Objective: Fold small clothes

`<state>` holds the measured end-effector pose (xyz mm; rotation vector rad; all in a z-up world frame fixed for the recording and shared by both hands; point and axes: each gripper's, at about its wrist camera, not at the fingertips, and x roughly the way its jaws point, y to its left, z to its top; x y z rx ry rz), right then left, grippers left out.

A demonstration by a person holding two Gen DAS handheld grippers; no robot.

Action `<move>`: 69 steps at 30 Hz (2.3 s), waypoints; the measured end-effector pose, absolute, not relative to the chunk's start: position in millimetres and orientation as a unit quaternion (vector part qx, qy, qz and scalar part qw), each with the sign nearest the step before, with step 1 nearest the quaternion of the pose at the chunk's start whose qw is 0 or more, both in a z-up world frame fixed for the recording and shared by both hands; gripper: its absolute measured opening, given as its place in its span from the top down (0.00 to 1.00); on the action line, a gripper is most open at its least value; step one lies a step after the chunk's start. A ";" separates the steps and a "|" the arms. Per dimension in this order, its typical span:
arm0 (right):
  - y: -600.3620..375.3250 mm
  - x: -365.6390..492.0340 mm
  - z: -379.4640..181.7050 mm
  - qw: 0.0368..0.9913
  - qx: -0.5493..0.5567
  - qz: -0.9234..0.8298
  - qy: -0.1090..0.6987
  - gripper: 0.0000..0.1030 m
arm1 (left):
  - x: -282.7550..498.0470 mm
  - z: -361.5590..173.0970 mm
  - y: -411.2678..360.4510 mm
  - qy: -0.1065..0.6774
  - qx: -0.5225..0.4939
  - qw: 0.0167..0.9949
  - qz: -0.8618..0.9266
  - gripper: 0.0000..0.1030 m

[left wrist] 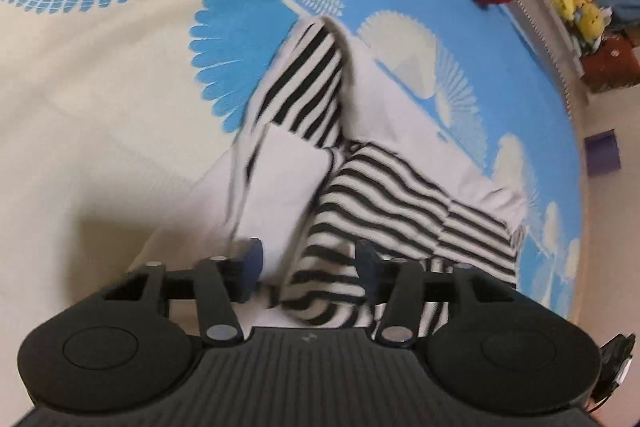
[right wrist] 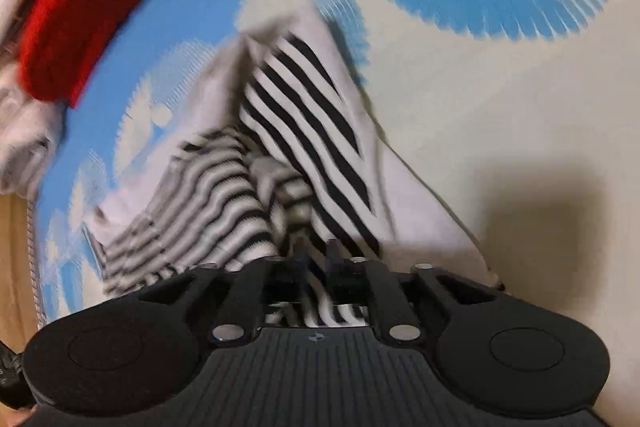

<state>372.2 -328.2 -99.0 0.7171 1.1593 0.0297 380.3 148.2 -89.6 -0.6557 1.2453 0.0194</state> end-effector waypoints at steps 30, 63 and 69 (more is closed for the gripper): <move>-312.3 370.3 -75.0 0.805 0.346 0.080 0.475 0.96 | 384.7 -50.5 139.0 0.486 -0.294 0.821 -0.052 0.96; -275.8 380.8 -85.8 0.803 0.240 0.083 0.539 0.60 | 400.1 -94.0 119.7 0.589 -0.181 0.787 -0.024 0.84; -287.3 376.8 -116.0 0.769 0.247 0.033 0.589 0.62 | 399.1 -95.5 112.2 0.604 -0.139 0.784 -0.026 0.84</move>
